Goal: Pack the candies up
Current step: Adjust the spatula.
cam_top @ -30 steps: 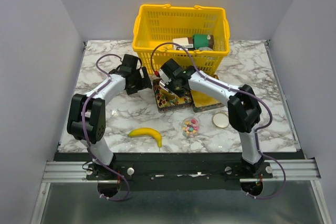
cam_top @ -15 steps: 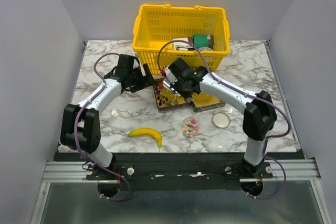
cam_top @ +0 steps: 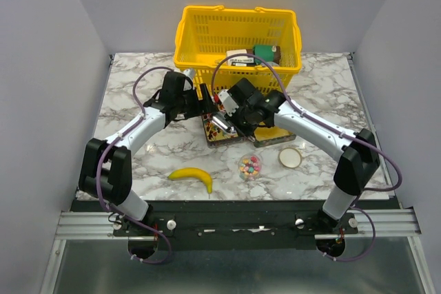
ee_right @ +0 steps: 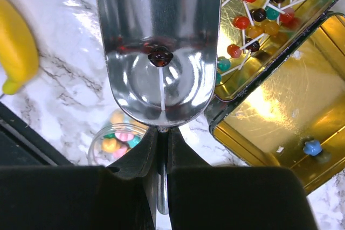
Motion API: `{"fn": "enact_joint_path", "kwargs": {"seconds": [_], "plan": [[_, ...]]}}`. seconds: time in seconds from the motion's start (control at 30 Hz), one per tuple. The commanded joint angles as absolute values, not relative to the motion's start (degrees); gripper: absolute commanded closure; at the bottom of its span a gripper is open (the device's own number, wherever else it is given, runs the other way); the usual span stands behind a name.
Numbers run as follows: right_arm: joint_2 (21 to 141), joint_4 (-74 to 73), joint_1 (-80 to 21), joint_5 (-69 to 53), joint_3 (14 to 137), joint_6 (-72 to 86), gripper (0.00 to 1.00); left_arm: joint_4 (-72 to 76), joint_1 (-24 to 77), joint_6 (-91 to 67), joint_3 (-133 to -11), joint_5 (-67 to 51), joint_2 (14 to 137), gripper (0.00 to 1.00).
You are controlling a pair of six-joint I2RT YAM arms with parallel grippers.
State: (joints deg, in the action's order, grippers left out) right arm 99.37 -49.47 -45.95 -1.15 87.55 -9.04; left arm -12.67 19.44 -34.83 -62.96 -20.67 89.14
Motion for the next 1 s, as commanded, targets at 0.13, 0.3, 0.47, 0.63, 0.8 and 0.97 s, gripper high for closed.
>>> {"fn": "enact_joint_path", "kwargs": {"seconds": [0.13, 0.3, 0.47, 0.63, 0.8, 0.97], "plan": [[94.57, -50.1, -46.23, -5.97, 89.47, -6.15, 0.99, -13.62, 22.68, -30.67, -62.05, -22.41, 90.18, 0.18], [94.31, -50.01, -46.23, -7.21, 89.47, -5.98, 0.99, -13.8, 22.76, -29.27, -61.7, -24.43, 89.65, 0.2], [93.96, -50.01, -45.53, -6.24, 88.42, -6.42, 0.99, -14.33, 22.68, -27.51, -61.61, -31.36, 89.91, 0.19], [92.55, -49.22, -44.21, -5.63, 86.75, -7.47, 0.99, -14.33, 22.5, -29.61, -60.65, -40.95, 91.06, 0.22], [91.15, -47.73, -43.95, -6.06, 85.17, -8.7, 0.99, -14.42, 20.74, -31.63, -60.47, -44.11, 91.93, 0.32], [89.91, -46.85, -43.94, -7.73, 83.5, -11.33, 0.99, -10.83, 19.16, -36.38, -61.35, -51.74, 94.48, 0.58]]}}
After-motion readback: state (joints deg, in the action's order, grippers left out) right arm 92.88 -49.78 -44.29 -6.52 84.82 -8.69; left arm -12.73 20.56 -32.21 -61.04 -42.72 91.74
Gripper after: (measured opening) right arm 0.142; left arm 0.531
